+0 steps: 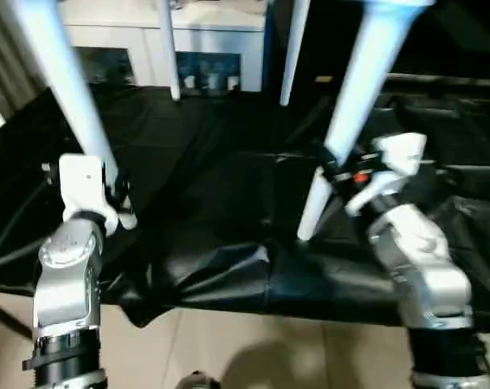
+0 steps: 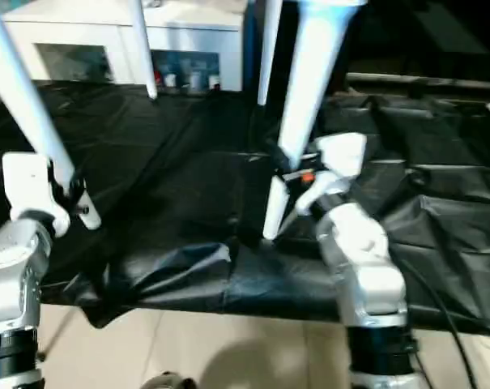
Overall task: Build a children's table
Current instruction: Flip table
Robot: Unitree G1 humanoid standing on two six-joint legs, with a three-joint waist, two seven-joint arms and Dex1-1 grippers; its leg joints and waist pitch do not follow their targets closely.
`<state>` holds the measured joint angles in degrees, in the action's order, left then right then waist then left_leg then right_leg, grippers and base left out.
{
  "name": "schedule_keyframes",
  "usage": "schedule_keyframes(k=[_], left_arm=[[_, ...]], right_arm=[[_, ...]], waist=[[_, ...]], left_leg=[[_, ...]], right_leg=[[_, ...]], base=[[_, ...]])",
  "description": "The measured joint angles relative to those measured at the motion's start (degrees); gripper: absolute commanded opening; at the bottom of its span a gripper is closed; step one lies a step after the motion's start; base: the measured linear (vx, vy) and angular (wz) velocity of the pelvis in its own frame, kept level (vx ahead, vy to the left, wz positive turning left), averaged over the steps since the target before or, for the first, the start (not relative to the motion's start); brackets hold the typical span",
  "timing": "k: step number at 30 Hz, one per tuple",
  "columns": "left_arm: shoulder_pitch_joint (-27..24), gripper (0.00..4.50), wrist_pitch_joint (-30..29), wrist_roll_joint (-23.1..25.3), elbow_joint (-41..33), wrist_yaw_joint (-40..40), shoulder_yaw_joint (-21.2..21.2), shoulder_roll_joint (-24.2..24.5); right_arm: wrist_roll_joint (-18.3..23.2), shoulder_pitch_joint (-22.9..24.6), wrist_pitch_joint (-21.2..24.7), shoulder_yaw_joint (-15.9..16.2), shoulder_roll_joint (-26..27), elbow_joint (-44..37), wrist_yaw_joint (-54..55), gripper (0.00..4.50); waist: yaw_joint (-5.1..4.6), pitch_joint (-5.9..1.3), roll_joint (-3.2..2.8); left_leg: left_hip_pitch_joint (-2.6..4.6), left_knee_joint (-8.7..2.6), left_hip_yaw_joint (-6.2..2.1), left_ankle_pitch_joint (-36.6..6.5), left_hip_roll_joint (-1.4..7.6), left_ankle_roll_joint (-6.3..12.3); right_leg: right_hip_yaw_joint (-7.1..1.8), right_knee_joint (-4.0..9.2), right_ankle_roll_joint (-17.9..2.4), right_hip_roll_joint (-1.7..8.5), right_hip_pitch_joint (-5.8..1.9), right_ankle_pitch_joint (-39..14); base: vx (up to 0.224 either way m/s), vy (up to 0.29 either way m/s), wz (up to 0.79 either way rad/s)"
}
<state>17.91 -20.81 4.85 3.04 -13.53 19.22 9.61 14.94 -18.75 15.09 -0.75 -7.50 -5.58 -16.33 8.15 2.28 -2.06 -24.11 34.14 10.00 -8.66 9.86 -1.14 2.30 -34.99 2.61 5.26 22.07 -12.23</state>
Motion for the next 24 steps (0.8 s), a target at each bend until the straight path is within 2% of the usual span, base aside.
schedule_keyframes(k=[5,6,8,9,11,13,14,18,19,22,24], left_arm=[[0.1,1.59,3.38,-0.62,3.66,-0.05,0.0,1.7],[0.11,2.15,3.79,-0.75,4.26,-0.16,0.0,2.08],[-0.05,2.29,3.81,0.19,5.37,-0.33,-0.75,3.58],[-0.1,2.51,3.8,0.85,5.77,-0.4,-1.32,4.46],[-1.16,2.66,3.8,1.74,5.71,-0.65,-2.15,6.03],[-2.46,2.75,3.79,1.78,4.93,-0.92,-2.57,6.16],[-3.49,2.96,3.7,1.78,4.15,-1.15,-2.82,6.18],[-10.19,3.21,1.44,1.46,-4.17,-2.2,-3.37,6.09],[-12.25,3.41,0.41,1.01,-7.59,-2.54,-3.36,5.46],[-17.59,3.59,-2.83,-2.27,-17.14,-2.64,-3.12,2.54],[-19.7,3.69,-3.46,-4.78,-20.83,-2.53,-3.02,0.1]], right_arm=[[-1.91,0.07,1.95,1.76,-0.33,-0.34,1.26,1.59],[-2.11,0.07,2.23,1.98,-0.32,-0.33,1.26,2.15],[-2.61,0.11,2.7,3.23,-0.14,-0.29,1.1,2.29],[-2.71,0.39,3.38,3.9,0.35,-0.04,1.04,2.48],[-2.99,1.46,4.6,4.62,0.95,0.75,1.0,2.64],[-3.12,2.43,4.93,5.31,0.88,1.04,0.86,2.72],[-3.11,3.01,5.21,5.62,0.71,0.98,0.86,2.92],[-2.5,5.82,6.26,5.64,-0.08,-2.47,0.64,3.17],[-2.01,7.0,6.67,5.53,-0.34,-4.01,0.36,3.36],[-0.92,10.93,7.34,4.36,-1.6,-8.43,-0.49,3.54],[-0.25,12.62,7.54,2.88,-1.9,-9.94,-0.68,3.69]], waist=[[-0.49,-0.43,0.59],[-0.56,-0.49,0.66],[-1.04,-0.51,0.71],[-1.29,-0.49,0.71],[-1.75,-0.35,0.48],[-1.83,-0.31,0.42],[-1.87,-0.29,0.45],[-2.06,-0.27,0.47],[-2.02,-0.26,0.48],[-1.87,-0.28,0.49],[-1.78,-0.28,0.52]], left_leg=[[0.51,-0.03,0.01,0.0,-0.11,-0.01],[0.72,-0.09,0.01,-0.01,-0.11,-0.01],[1.1,-0.29,0.01,-0.02,-0.13,-0.04],[1.11,-0.38,0.0,-0.03,-0.13,-0.05],[1.1,-0.57,0.0,-0.02,-0.18,-0.06],[1.0,-0.64,0.0,0.0,-0.19,-0.1],[0.94,-0.66,0.0,0.03,-0.19,-0.14],[0.82,-0.63,0.01,0.15,-0.17,-0.35],[0.78,-0.65,0.02,0.15,-0.17,-0.35],[0.43,-0.66,0.06,0.1,-0.17,-0.41],[0.1,-0.68,0.06,0.1,-0.11,-0.42]], right_leg=[[-0.16,0.04,0.05,0.03,-0.32,0.03],[-0.17,0.04,0.06,0.03,-0.47,0.03],[-0.16,0.04,0.07,0.03,-0.69,0.03],[-0.13,0.04,0.07,0.03,-0.67,0.03],[-0.17,0.05,0.07,0.03,-0.54,0.03],[-0.18,0.05,0.06,0.04,-0.39,0.03],[-0.18,0.04,0.05,0.04,-0.32,0.04],[-0.19,0.05,0.04,0.04,-0.21,0.09],[-0.2,0.08,0.04,0.04,-0.21,0.09],[-0.21,0.14,-0.07,0.04,-0.29,0.12],[-0.13,0.17,-0.07,0.02,-0.07,0.1]], base=[[0.0,0.0,0.0],[0.0,0.0,0.0],[0.0,0.0,0.0],[0.0,0.0,0.0],[0.0,0.0,0.0],[0.0,0.0,0.0],[0.0,0.0,0.0],[0.013,0.0,0.0],[0.054,-0.002,0.01],[0.062,-0.001,0.0],[0.033,-0.001,0.0]])
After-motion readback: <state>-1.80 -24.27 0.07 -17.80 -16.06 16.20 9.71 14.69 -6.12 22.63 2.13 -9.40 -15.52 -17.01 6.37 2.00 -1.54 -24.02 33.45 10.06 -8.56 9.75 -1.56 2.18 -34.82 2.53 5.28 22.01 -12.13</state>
